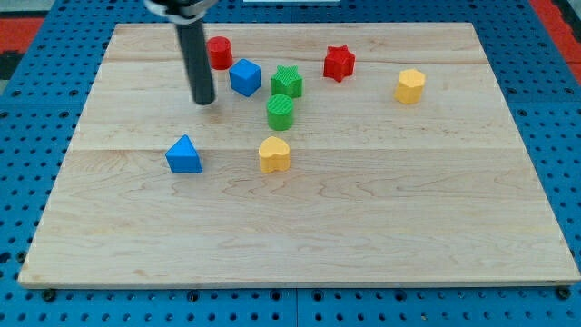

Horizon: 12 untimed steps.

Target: Move the blue triangle and yellow heart diagonal to each other

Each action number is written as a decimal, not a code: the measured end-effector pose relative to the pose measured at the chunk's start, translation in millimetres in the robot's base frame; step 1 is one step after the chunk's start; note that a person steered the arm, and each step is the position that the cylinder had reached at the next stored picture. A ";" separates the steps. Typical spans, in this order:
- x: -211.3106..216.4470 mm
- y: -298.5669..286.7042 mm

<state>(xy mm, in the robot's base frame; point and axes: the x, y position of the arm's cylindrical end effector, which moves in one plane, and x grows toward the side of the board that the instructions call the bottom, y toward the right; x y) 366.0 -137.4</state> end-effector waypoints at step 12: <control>129.7 60.9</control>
<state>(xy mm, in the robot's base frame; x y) 495.6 -76.5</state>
